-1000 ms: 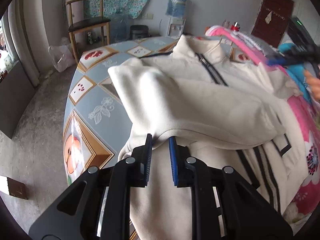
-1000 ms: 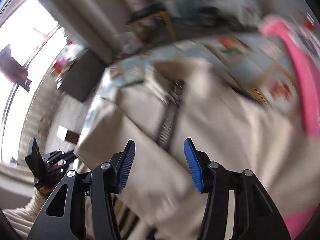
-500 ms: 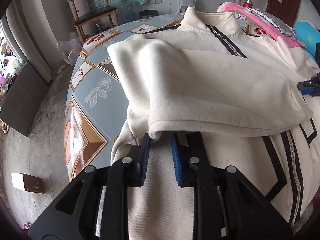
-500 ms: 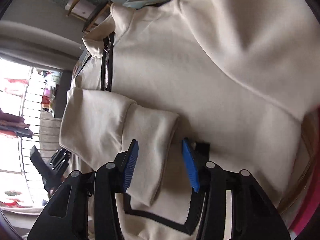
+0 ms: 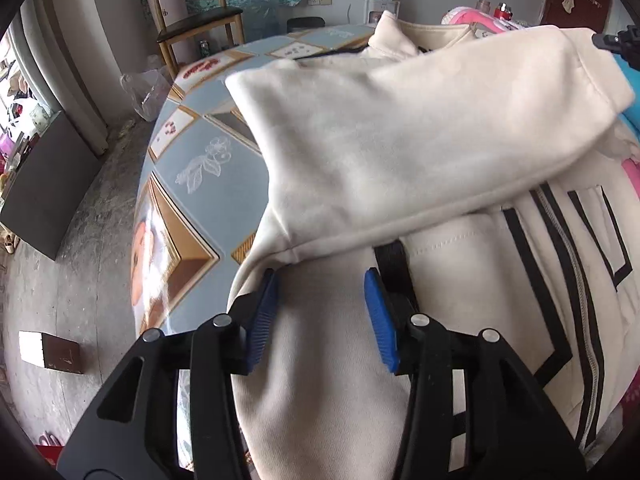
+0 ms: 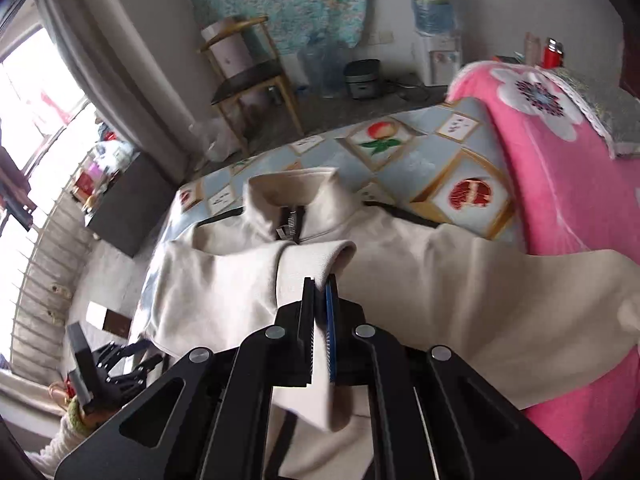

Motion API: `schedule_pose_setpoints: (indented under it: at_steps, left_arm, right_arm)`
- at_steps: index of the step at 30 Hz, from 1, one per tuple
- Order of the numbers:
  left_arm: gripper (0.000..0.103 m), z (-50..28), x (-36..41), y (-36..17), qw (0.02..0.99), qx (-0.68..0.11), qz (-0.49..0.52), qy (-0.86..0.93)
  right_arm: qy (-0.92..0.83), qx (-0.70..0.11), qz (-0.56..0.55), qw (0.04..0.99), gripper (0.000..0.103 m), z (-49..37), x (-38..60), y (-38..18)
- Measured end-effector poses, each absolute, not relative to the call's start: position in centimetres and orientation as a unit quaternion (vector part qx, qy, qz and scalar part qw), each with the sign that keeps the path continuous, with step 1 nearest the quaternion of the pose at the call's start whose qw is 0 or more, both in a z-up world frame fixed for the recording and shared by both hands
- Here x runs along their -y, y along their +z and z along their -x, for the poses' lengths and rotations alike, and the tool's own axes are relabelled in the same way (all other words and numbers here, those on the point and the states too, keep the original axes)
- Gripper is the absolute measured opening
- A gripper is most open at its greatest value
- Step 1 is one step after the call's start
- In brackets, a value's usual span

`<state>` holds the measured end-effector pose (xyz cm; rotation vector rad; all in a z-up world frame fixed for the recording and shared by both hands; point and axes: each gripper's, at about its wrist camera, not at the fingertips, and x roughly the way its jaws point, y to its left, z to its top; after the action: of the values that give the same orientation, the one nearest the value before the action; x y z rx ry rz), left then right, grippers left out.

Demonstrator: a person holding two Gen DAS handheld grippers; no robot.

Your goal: Fold large clothes

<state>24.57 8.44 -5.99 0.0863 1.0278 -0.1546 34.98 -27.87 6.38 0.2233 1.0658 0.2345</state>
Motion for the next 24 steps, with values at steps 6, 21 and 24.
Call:
schedule_pose_setpoints:
  at_steps: [6, 21, 24]
  left_arm:
    - [0.044, -25.0, -8.8, -5.7, 0.863, -0.497, -0.034, -0.08]
    - [0.065, -28.8, -6.8, -1.2, 0.864, -0.492, 0.003, -0.109]
    - [0.065, -30.9, -4.7, -3.3, 0.854, -0.507, -0.006, -0.117]
  right_arm:
    - [0.097, -0.541, -0.127, 0.826, 0.005, -36.6, 30.7, -0.5]
    - [0.128, -0.522, -0.006, 0.844, 0.038, -32.2, 24.5, -3.9]
    - [0.113, -0.523, 0.031, 0.844, 0.039, -32.0, 23.2, -6.2]
